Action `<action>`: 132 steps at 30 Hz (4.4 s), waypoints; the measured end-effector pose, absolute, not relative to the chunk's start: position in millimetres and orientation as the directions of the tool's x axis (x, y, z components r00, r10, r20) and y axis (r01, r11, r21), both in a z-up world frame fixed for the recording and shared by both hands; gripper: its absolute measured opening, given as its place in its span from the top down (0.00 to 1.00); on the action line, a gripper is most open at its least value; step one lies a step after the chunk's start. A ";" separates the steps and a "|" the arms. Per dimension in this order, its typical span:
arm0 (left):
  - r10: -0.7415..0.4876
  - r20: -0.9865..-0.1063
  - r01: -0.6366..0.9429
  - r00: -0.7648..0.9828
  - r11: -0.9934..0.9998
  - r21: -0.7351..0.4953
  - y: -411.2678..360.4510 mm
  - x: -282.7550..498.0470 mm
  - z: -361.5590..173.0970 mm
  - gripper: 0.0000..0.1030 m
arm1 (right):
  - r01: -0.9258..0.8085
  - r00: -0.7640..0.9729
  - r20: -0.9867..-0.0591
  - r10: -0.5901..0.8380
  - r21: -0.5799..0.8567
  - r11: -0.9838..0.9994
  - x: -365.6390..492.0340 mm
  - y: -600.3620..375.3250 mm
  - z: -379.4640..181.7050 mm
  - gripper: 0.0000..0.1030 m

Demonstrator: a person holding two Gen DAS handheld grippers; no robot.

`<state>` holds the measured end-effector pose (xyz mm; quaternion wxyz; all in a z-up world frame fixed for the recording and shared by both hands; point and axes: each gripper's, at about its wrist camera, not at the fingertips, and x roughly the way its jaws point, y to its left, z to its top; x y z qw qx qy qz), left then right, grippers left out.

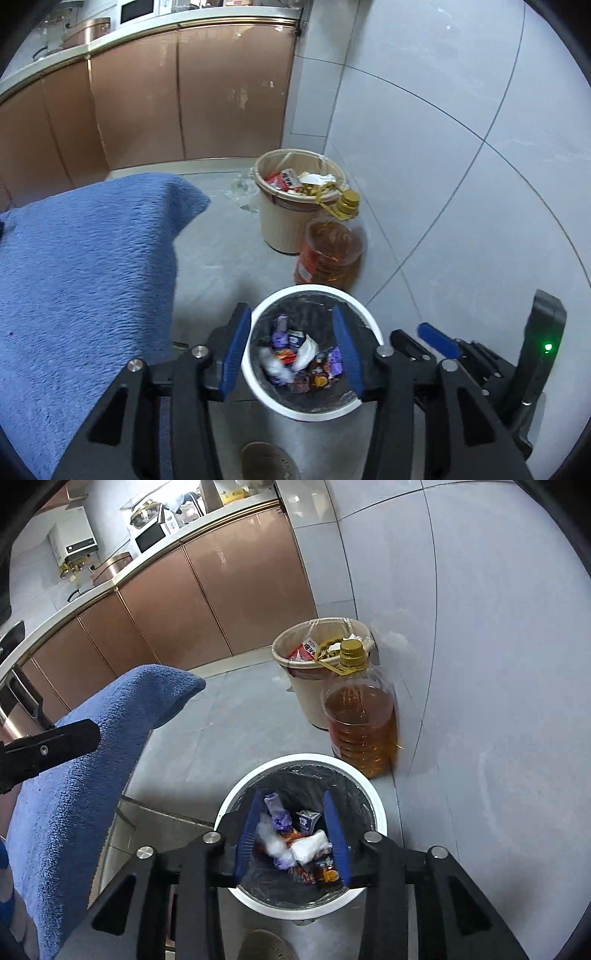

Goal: Collect trash

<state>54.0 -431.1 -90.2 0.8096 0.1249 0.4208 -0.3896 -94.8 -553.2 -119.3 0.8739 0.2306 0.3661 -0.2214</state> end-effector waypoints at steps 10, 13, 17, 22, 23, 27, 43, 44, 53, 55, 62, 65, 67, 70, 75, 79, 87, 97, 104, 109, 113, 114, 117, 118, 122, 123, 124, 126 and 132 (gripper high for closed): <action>-0.481 -0.673 0.667 0.562 0.745 0.024 -367.9 31.7 -51.5 0.57 | 0.549 0.660 -0.695 -0.286 0.186 0.815 -103.9 -521.5 -79.7 0.49; -0.474 -0.633 0.641 0.613 0.766 0.048 -345.4 24.1 -37.4 0.57 | 0.524 0.685 -0.661 -0.304 0.157 0.837 -107.5 -502.7 -57.5 0.44; -0.459 -0.591 0.609 0.664 0.790 0.070 -317.3 15.3 -22.2 0.56 | 0.490 0.715 -0.621 -0.321 0.117 0.864 -110.9 -479.5 -31.6 0.38; -0.431 -0.547 0.561 0.718 0.823 0.087 -279.5 6.0 -6.1 0.48 | 0.450 0.753 -0.569 -0.330 0.079 0.890 -114.8 -451.5 -4.0 0.32; -0.427 -0.541 0.553 0.724 0.828 0.087 -272.5 4.6 -2.9 0.48 | 0.443 0.760 -0.560 -0.330 0.076 0.893 -115.4 -446.6 0.4 0.31; -0.400 -0.526 0.512 0.750 0.856 0.079 -244.7 1.5 5.4 0.44 | 0.418 0.784 -0.527 -0.328 0.059 0.906 -119.8 -426.8 15.8 0.27; -0.312 -0.451 0.371 0.836 0.928 0.046 -162.2 -14.7 30.6 0.37 | 0.368 0.817 -0.474 -0.328 -0.010 0.930 -122.7 -365.6 44.5 0.07; -0.306 -0.447 0.364 0.840 0.930 0.047 -159.3 -16.1 31.4 0.37 | 0.368 0.818 -0.471 -0.331 -0.014 0.930 -122.4 -363.5 45.3 0.06; -0.259 -0.413 0.308 0.873 0.950 0.056 -139.0 -23.7 39.7 0.34 | 0.385 0.822 -0.441 -0.361 -0.036 0.922 -127.9 -350.9 53.3 0.00; -0.248 -0.402 0.293 0.882 0.954 0.055 -134.8 -25.4 41.6 0.31 | 0.395 0.818 -0.439 -0.371 -0.039 0.918 -128.3 -351.0 54.4 0.00; -0.218 -0.366 0.258 0.905 0.964 0.063 -126.5 -29.7 45.8 0.26 | 0.423 0.805 -0.441 -0.397 -0.044 0.905 -129.4 -352.0 53.9 0.00; -0.228 -0.371 0.262 0.900 0.964 0.044 -121.7 -29.5 45.4 0.26 | 0.426 0.802 -0.442 -0.401 -0.046 0.903 -130.2 -351.4 54.2 0.00; -0.223 -0.372 0.255 0.901 0.966 0.038 -117.9 -28.9 44.5 0.26 | 0.429 0.802 -0.440 -0.405 -0.048 0.902 -131.2 -350.8 54.9 0.00; -0.206 -0.366 0.236 0.908 0.971 0.039 -113.0 -29.0 43.3 0.26 | 0.434 0.801 -0.436 -0.410 -0.049 0.899 -133.1 -350.1 56.2 0.00; -0.185 -0.373 0.211 0.909 0.977 0.029 -105.4 -22.1 39.8 0.26 | 0.447 0.797 -0.432 -0.422 -0.049 0.893 -134.7 -349.6 56.9 0.00; -0.173 -0.384 0.198 0.907 0.980 0.025 -99.1 -14.4 36.9 0.26 | 0.454 0.792 -0.436 -0.428 -0.048 0.890 -131.3 -351.5 55.6 0.00; -0.144 -0.389 0.164 0.910 0.986 0.019 -90.3 -8.2 29.8 0.26 | 0.474 0.782 -0.439 -0.441 -0.039 0.880 -127.3 -354.6 50.6 0.00; -0.127 -0.391 0.147 0.912 0.989 0.022 -84.3 -4.1 24.3 0.26 | 0.490 0.769 -0.455 -0.450 -0.034 0.871 -123.1 -358.7 45.2 0.00; -0.125 -0.388 0.145 0.913 0.989 0.021 -81.8 -3.4 23.8 0.26 | 0.487 0.769 -0.457 -0.447 -0.035 0.873 -120.6 -358.4 45.2 0.00; -0.118 -0.378 0.137 0.918 0.990 0.025 -79.1 -4.0 24.4 0.26 | 0.487 0.769 -0.457 -0.448 -0.036 0.873 -120.3 -358.1 45.2 0.00; -0.106 -0.360 0.127 0.927 0.991 0.035 -78.7 -6.3 26.5 0.26 | 0.487 0.769 -0.456 -0.447 -0.035 0.873 -120.5 -358.3 44.7 0.00; -0.104 -0.358 0.126 0.928 0.991 0.038 -78.6 -6.4 26.7 0.26 | 0.487 0.769 -0.456 -0.448 -0.035 0.873 -120.2 -358.0 44.8 0.00; -0.101 -0.355 0.123 0.930 0.992 0.040 -78.2 -7.1 27.1 0.26 | 0.487 0.770 -0.455 -0.447 -0.034 0.873 -120.5 -358.5 45.0 0.00; -0.098 -0.352 0.121 0.931 0.992 0.043 -78.3 -7.3 27.3 0.26 | 0.487 0.770 -0.454 -0.448 -0.034 0.873 -120.3 -358.1 45.2 0.00; -0.096 -0.349 0.119 0.932 0.992 0.047 -78.0 -7.4 28.0 0.26 | 0.488 0.771 -0.451 -0.449 -0.034 0.872 -120.6 -356.6 45.6 0.00; -0.095 -0.348 0.118 0.933 0.992 0.047 -78.0 -7.6 28.0 0.26 | 0.488 0.772 -0.450 -0.449 -0.034 0.872 -120.8 -356.7 45.5 0.00; -0.094 -0.348 0.118 0.933 0.992 0.048 -77.9 -7.5 28.1 0.26 | 0.488 0.772 -0.450 -0.449 -0.033 0.872 -121.1 -357.0 45.4 0.00; -0.095 -0.349 0.119 0.932 0.992 0.048 -77.9 -7.5 28.0 0.26 | 0.488 0.772 -0.451 -0.448 -0.032 0.872 -120.9 -357.1 45.4 0.00; -0.092 -0.351 0.116 0.932 0.992 0.050 -76.2 -6.6 27.3 0.26 | 0.489 0.770 -0.452 -0.450 -0.033 0.871 -121.4 -356.6 45.7 0.00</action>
